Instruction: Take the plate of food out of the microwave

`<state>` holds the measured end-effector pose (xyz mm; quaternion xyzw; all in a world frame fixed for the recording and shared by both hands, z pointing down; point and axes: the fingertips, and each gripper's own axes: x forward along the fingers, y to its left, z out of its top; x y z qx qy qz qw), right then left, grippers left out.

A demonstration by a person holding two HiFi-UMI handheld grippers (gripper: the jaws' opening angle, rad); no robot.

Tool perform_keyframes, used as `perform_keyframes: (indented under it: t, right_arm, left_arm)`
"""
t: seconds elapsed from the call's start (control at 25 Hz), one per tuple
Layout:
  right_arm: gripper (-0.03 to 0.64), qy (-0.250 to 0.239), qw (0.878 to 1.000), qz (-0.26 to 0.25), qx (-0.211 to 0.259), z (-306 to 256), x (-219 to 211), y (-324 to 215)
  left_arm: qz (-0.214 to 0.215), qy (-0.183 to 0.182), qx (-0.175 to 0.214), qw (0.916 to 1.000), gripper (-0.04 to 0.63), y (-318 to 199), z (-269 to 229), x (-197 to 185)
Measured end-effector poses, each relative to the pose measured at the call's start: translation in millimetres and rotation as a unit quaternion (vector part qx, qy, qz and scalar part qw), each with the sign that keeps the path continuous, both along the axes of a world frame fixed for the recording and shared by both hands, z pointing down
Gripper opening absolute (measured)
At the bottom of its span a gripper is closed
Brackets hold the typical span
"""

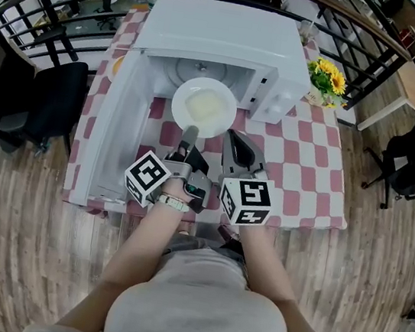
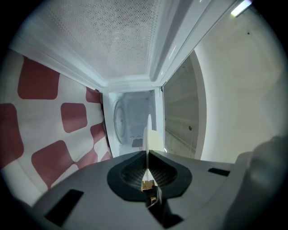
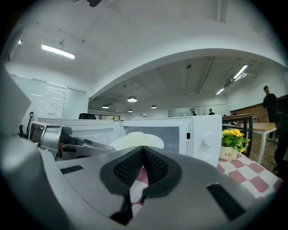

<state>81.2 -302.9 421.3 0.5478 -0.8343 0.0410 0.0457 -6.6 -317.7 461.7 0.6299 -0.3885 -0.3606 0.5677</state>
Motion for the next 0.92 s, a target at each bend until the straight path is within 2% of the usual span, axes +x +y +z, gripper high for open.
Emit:
perform_keyframes:
  t: [0.92]
  right_arm:
    - [0.021, 0.000, 1.000, -0.007, -0.009, 5.5, -2.1, 23.2]
  left_arm:
    - [0.003, 0.013, -0.007, 0.9999, 0.017, 22.2, 0.7, -3.0]
